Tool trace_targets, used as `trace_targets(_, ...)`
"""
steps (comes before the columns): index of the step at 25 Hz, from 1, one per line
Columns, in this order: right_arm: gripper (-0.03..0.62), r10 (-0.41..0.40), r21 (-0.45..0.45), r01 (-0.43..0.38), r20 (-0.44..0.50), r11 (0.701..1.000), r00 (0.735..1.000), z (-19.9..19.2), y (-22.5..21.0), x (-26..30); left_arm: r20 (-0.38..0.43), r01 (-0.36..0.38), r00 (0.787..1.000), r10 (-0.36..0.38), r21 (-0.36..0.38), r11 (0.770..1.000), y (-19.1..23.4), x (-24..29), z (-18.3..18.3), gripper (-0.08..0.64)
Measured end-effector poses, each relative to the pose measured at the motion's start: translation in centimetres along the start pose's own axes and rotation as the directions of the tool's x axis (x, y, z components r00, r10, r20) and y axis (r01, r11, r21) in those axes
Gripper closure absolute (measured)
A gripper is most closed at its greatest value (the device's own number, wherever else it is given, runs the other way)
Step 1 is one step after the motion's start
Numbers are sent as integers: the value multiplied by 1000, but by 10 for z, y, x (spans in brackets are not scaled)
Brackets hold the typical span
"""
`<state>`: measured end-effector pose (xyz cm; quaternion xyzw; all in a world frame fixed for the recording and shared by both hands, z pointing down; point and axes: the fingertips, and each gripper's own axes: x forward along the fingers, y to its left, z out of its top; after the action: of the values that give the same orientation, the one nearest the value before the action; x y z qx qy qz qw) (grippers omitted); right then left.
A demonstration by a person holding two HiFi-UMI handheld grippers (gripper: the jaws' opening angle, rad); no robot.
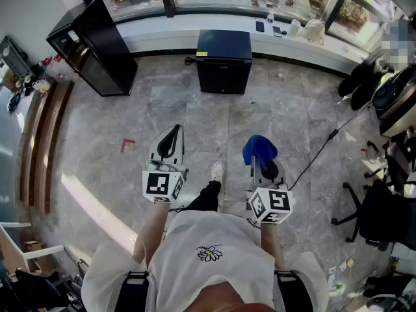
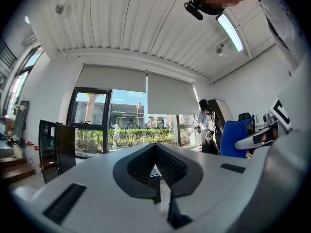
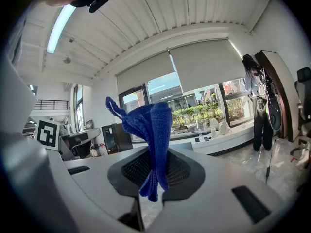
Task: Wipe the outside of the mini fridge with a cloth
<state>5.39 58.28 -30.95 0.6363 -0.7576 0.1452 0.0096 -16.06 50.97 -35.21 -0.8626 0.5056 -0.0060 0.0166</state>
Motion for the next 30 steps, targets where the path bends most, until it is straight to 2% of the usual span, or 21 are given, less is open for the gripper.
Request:
trace_targets(7, 520, 14, -36, -12, 41, 999, 999, 42, -33, 102, 34, -19, 999, 20, -16, 1000, 45, 110, -3, 555)
trace_targets(14, 520, 17, 2, -17, 49, 1000, 999, 78, -57, 199, 67, 17, 998, -13, -59, 998, 74, 208, 6, 555)
trace_targets(18, 520, 32, 1, -32, 62, 999, 998, 96, -58, 238, 54, 35, 998, -31, -70, 997, 85, 255, 2, 555)
trace_targets(22, 520, 27, 7, -28, 28, 1000, 999, 99, -76, 271, 42, 31, 999, -27, -96, 995, 89, 291, -5, 555)
trace_targets(25, 520, 31, 19, -31, -3, 999, 1000, 102, -88, 299, 22, 14, 1000, -12, -104, 994, 96, 314, -12, 555)
trace_targets(30, 520, 64, 5, -64, 2, 998, 998, 121, -111, 356, 6, -32, 999, 33, -97, 995, 117, 365, -15, 555)
